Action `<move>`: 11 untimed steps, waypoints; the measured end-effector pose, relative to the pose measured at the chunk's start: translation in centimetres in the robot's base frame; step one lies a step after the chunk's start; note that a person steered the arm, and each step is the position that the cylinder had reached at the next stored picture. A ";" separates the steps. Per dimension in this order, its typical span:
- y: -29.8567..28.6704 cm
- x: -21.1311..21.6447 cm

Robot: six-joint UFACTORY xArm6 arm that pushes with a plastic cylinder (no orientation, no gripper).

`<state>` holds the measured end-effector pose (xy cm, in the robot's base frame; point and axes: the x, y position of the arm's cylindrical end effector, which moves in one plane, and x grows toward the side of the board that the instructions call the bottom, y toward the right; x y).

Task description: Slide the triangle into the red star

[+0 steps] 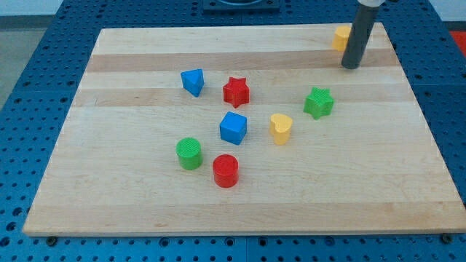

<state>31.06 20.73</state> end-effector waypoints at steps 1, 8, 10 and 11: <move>0.1 -1.1; -33.1 8.0; -23.6 4.8; -21.7 6.9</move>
